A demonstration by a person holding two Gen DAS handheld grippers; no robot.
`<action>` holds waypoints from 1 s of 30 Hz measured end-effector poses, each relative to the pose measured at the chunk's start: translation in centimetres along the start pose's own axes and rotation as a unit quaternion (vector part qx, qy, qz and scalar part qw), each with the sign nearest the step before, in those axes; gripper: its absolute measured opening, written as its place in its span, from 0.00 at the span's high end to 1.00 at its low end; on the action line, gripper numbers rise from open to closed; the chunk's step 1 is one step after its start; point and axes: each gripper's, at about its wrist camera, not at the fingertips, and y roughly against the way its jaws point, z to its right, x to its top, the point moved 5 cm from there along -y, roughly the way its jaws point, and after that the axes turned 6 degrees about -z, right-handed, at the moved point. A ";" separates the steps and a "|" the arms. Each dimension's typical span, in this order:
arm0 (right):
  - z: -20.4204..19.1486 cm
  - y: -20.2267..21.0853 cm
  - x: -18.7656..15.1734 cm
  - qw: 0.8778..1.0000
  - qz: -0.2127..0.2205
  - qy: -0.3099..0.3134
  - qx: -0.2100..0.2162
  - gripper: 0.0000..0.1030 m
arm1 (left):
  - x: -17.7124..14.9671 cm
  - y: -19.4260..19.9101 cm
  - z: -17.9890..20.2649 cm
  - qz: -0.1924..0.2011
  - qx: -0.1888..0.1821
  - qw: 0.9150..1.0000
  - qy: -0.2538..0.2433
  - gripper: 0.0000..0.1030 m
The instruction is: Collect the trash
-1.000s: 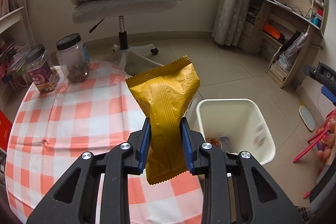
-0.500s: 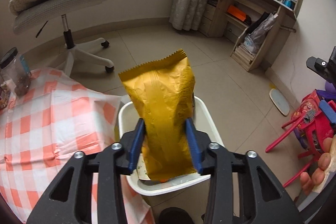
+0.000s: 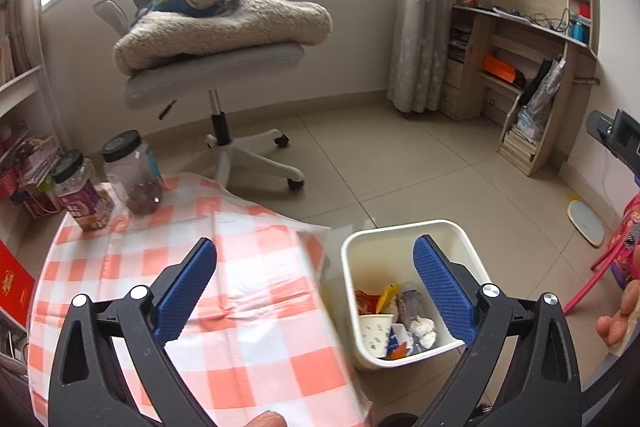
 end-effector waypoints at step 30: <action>-18.6 5.5 -13.0 0.965 -0.087 0.157 0.191 0.07 | -9.6 3.1 -21.3 -0.035 0.124 0.979 0.158 0.06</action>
